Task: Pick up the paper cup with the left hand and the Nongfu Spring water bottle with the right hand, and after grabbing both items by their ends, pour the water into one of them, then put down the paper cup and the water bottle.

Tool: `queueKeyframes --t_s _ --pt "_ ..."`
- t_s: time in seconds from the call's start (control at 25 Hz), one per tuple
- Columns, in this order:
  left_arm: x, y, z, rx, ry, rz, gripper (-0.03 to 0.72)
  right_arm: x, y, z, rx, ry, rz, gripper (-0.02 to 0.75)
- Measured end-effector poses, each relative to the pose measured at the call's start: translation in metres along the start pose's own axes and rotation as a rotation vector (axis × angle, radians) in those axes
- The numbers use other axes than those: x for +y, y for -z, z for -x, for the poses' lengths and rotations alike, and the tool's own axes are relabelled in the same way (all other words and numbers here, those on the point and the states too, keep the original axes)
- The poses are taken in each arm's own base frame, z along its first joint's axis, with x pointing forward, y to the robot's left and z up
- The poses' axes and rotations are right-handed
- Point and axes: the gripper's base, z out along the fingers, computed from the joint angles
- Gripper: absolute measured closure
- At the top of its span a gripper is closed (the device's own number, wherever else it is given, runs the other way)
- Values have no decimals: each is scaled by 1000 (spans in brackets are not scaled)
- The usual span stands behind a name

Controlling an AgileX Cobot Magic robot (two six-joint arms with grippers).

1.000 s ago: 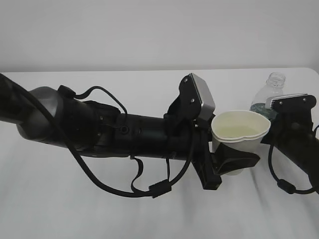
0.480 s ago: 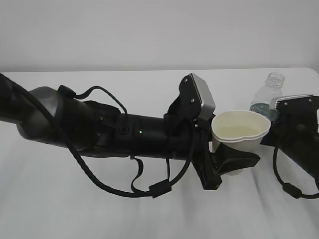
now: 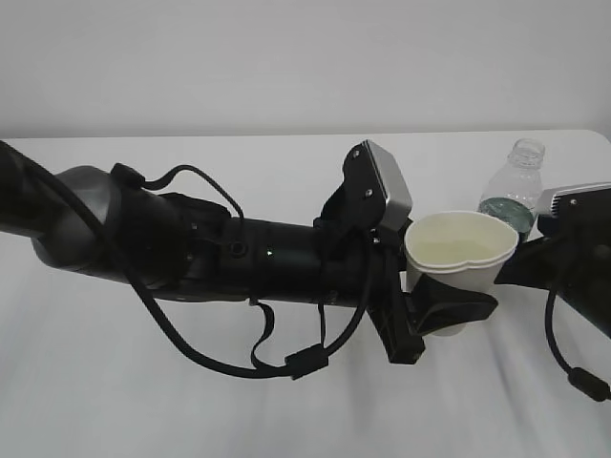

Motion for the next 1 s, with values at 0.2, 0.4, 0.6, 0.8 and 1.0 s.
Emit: queueKeyframes --t_s 0.2,0.4,0.6,0.8,1.0 --pt "0 0 0 0 0 0 277 1 16 6 -9 2 3 130" --pt "1 0 1 -7 10 10 278 1 37 11 -14 3 4 130" --pt "1 0 1 -10 15 15 278 2 62 20 -42 4 2 131" --pt "4 0 3 -33 48 48 278 3 87 22 -55 7 7 131" --pt "8 0 5 -56 83 82 278 4 101 20 -54 12 9 134"
